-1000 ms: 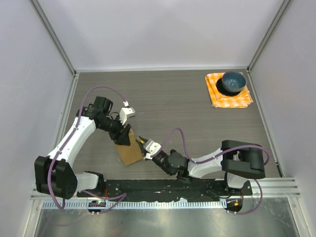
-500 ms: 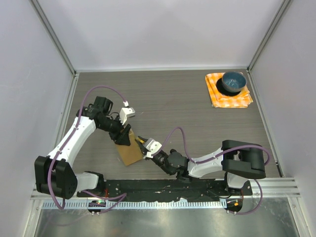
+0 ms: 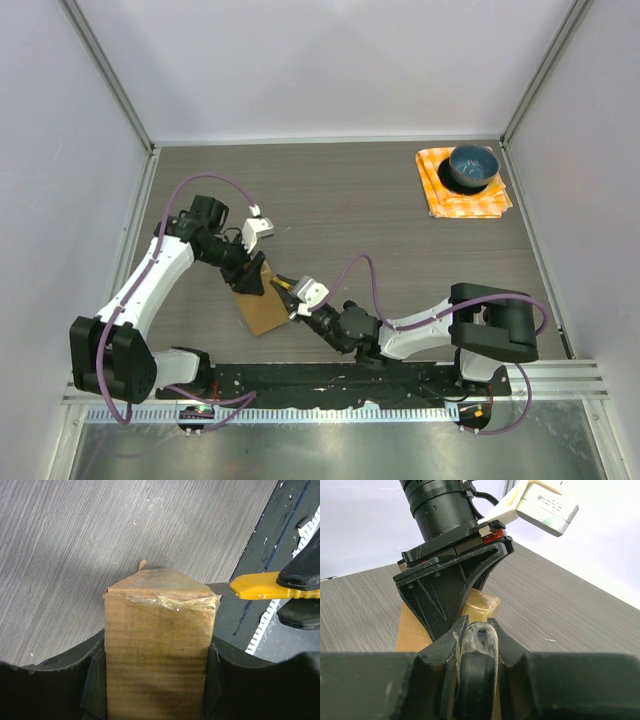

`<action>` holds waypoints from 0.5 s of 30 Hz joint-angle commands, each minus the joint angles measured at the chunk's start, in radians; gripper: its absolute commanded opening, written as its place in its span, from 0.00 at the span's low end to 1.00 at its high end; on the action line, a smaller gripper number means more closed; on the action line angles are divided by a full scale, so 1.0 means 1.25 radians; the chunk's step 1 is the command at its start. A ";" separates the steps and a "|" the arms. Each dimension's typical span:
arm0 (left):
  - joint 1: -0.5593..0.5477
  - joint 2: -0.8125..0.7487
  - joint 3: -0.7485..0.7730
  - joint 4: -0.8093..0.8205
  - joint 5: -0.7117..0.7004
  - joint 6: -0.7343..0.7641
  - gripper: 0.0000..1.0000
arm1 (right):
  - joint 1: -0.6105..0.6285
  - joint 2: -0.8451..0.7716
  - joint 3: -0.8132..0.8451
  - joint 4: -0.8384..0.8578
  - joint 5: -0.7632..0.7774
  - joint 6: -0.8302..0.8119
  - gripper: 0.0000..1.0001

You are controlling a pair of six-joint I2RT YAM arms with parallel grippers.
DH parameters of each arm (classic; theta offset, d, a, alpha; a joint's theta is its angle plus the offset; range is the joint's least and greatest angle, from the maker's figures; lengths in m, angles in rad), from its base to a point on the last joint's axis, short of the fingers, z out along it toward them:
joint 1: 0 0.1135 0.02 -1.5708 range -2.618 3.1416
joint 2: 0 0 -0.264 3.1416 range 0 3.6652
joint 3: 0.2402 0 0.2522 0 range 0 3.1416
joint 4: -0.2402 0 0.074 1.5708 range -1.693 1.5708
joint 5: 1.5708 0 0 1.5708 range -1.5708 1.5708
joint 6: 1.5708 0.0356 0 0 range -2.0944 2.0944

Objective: Unpack the express box
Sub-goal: Cut the express box at the center of the board.

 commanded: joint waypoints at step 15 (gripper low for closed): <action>-0.002 -0.048 0.007 -0.072 0.007 0.008 0.32 | -0.016 0.077 0.035 0.312 0.065 0.011 0.01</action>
